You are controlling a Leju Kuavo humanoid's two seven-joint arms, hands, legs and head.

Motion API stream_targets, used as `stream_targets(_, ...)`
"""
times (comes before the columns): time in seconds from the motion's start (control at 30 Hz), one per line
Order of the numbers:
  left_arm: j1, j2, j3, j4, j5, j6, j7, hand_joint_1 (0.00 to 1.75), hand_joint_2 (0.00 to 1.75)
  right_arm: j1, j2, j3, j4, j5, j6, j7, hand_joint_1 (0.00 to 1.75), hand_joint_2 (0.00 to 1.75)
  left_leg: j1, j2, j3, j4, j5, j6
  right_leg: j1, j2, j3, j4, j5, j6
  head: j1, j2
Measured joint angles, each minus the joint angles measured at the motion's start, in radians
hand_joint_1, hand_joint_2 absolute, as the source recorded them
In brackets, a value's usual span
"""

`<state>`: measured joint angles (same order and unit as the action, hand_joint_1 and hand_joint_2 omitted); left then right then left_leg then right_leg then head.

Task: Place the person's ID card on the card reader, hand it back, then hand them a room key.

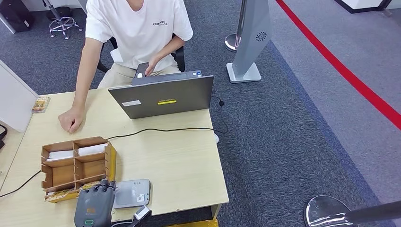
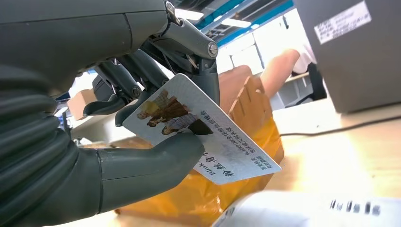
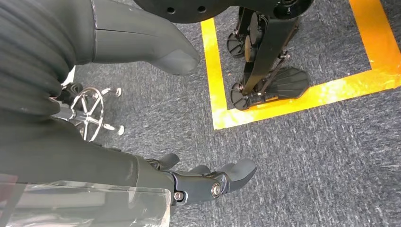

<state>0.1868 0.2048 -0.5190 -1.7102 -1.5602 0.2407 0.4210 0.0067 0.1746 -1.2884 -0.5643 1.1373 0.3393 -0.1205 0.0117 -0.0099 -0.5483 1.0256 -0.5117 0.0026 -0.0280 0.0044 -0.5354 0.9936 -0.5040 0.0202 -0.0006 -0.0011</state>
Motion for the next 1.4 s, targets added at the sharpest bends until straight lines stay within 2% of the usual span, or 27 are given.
stream_targets(0.97, 0.000, 0.000, -0.004, 0.070, 0.062, -0.019, 0.006, 1.75, 1.75, -0.011, 0.012, -0.045, -0.027, 0.050, 0.002, -0.015, 0.00, 1.75, 0.000, 0.000, 0.001, 0.000, 0.000, 0.000, 0.000, 0.000, 0.001, 0.000, 0.000, 0.000, 0.000, 0.000)
stream_targets(1.2, -0.024, 0.002, -0.004, 0.040, 0.045, -0.028, -0.042, 1.75, 1.75, -0.016, 0.012, -0.051, -0.014, 0.055, -0.010, -0.027, 0.00, 1.75, 0.000, 0.000, 0.001, 0.000, 0.000, 0.000, 0.000, 0.000, 0.001, 0.000, 0.000, 0.000, 0.000, 0.000)
stream_targets(1.4, -0.050, 0.002, 0.027, -0.013, 0.018, 0.015, -0.109, 1.75, 1.75, -0.018, 0.012, -0.055, 0.005, 0.071, -0.026, -0.034, 0.00, 1.75, 0.000, 0.000, 0.001, 0.000, 0.000, 0.000, 0.000, 0.000, 0.001, 0.000, 0.000, 0.000, 0.000, 0.000)
